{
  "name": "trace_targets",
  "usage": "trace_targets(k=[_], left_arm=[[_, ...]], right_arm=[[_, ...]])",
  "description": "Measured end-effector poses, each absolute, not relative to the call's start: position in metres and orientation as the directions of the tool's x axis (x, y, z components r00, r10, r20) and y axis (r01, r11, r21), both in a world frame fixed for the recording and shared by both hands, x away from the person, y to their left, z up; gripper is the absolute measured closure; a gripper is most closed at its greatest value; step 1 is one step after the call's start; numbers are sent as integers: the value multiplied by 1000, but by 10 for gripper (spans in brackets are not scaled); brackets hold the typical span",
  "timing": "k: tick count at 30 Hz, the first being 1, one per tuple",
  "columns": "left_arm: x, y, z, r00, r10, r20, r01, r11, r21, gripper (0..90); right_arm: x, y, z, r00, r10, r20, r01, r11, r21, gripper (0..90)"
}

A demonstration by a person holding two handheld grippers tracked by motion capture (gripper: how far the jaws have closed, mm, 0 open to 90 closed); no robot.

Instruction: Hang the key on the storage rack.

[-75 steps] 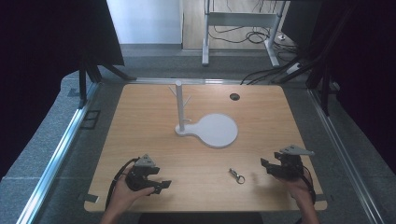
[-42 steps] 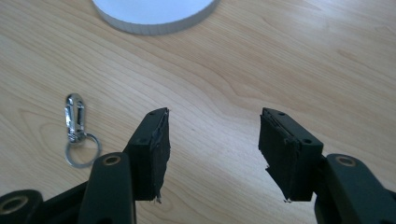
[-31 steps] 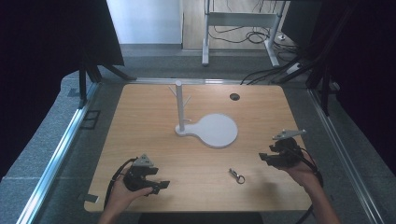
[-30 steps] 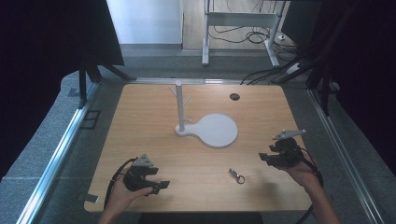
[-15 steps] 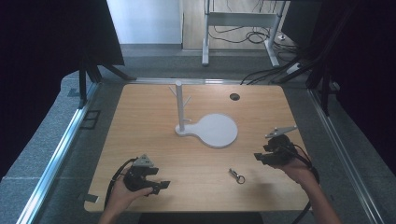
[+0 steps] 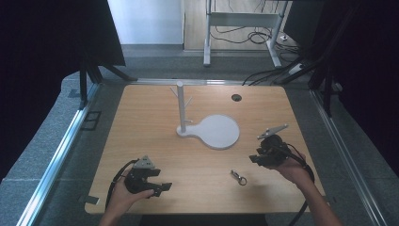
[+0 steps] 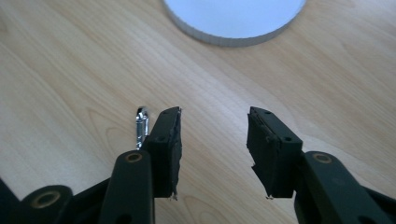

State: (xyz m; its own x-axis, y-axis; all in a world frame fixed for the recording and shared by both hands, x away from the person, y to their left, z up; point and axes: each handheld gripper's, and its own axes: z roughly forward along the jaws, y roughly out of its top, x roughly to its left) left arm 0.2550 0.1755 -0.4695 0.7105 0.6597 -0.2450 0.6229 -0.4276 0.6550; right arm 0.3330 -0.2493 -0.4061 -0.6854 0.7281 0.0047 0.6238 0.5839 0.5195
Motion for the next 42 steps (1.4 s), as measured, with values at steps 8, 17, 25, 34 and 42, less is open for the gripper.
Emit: trace_targets(k=[8, 17, 25, 34, 42], left_arm=[[255, 177, -469, 709, 661, -246, 624, -425, 656, 260], [256, 176, -471, 711, 658, -248, 627, -433, 648, 260], [256, 176, -470, 715, 654, -247, 622, -434, 651, 260], [256, 176, -470, 717, 652, -247, 622, -437, 650, 259], [256, 176, -470, 718, 651, -246, 620, -437, 652, 258]], right_arm=[[333, -233, -417, -717, 696, 29, 632, 632, 449, 596], [329, -219, -429, -743, 666, 61, 631, 668, 395, 615], [327, -203, -441, -767, 637, 72, 619, 707, 341, 641], [327, -191, -455, -780, 623, 60, 612, 739, 284, 682], [328, -185, -461, -784, 620, 41, 607, 750, 265, 700]])
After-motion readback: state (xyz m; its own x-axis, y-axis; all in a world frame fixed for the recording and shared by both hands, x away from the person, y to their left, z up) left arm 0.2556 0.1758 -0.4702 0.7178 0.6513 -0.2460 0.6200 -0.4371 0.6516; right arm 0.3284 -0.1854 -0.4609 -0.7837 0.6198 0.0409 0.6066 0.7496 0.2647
